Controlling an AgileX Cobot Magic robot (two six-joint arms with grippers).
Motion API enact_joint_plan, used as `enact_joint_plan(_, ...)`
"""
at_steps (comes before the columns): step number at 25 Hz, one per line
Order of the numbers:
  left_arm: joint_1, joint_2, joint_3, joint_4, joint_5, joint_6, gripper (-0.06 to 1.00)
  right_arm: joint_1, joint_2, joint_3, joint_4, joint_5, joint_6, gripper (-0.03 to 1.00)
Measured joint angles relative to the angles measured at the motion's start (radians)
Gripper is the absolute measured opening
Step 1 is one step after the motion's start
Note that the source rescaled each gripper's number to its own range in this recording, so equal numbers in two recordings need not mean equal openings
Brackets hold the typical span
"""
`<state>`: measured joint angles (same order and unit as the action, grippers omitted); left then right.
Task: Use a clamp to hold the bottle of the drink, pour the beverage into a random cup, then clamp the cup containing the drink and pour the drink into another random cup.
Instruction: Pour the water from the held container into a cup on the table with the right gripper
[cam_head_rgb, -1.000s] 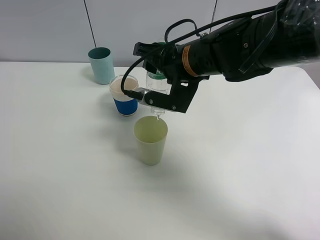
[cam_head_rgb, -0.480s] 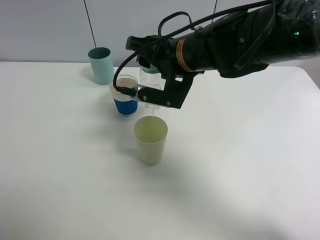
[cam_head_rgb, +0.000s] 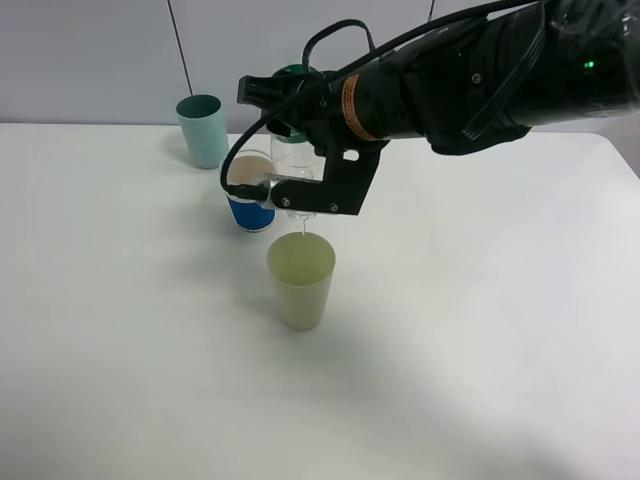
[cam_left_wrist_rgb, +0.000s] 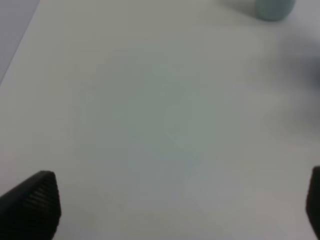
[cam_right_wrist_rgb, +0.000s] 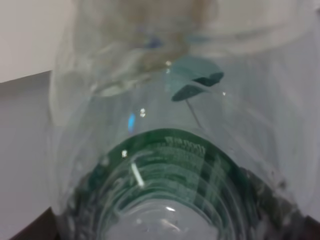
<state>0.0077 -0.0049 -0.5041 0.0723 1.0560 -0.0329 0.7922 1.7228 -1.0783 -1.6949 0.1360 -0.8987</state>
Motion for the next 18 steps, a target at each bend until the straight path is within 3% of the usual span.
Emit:
enact_joint_plan(12, 0.0, 0.0, 0.0, 0.0, 0.0, 0.0, 1.0, 0.006, 0.0, 0.0, 0.02, 0.024, 0.017, 0.02)
enact_joint_plan(18, 0.0, 0.0, 0.0, 0.0, 0.0, 0.0, 1.0, 0.007, 0.0, 0.0, 0.108, 0.087, 0.227, 0.02)
